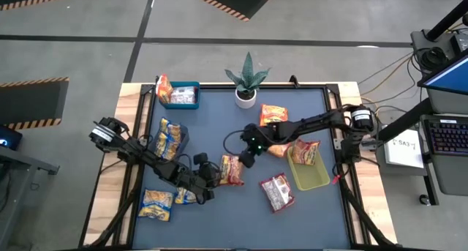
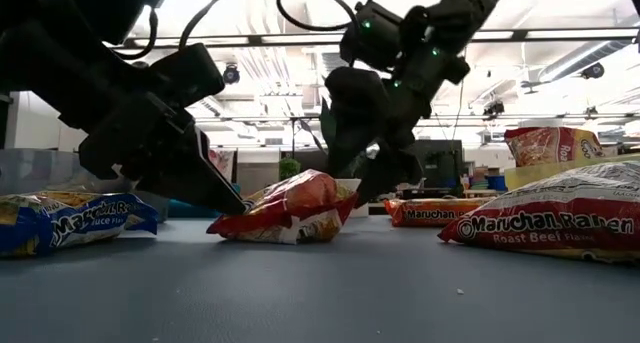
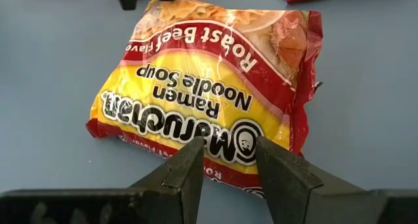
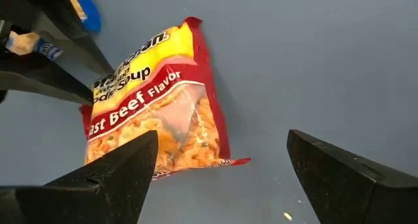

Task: Sort Maruchan noodles
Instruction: Put the red noodle pack into the yellow bin

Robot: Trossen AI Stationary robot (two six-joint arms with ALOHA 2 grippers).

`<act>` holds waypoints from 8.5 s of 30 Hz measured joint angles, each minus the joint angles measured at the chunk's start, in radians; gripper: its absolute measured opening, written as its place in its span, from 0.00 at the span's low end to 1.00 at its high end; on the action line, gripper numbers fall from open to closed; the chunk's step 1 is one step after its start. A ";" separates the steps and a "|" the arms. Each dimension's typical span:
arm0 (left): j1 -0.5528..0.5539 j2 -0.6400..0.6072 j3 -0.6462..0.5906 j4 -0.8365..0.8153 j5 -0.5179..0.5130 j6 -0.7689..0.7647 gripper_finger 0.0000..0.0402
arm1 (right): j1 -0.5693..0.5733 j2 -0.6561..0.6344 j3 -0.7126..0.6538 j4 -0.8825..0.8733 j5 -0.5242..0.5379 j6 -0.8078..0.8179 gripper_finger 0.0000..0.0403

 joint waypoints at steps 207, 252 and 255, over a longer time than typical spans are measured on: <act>-0.055 -0.362 0.027 0.043 -0.090 0.343 0.30 | 0.407 -0.770 -0.397 -0.864 0.429 -0.214 0.33; -0.055 -0.362 0.014 0.037 -0.090 0.335 0.30 | 0.404 -0.560 -0.299 -0.899 0.369 -0.169 0.02; -0.055 -0.362 0.013 0.037 -0.090 0.334 0.30 | 0.404 -0.509 -0.309 -0.887 0.362 -0.178 0.02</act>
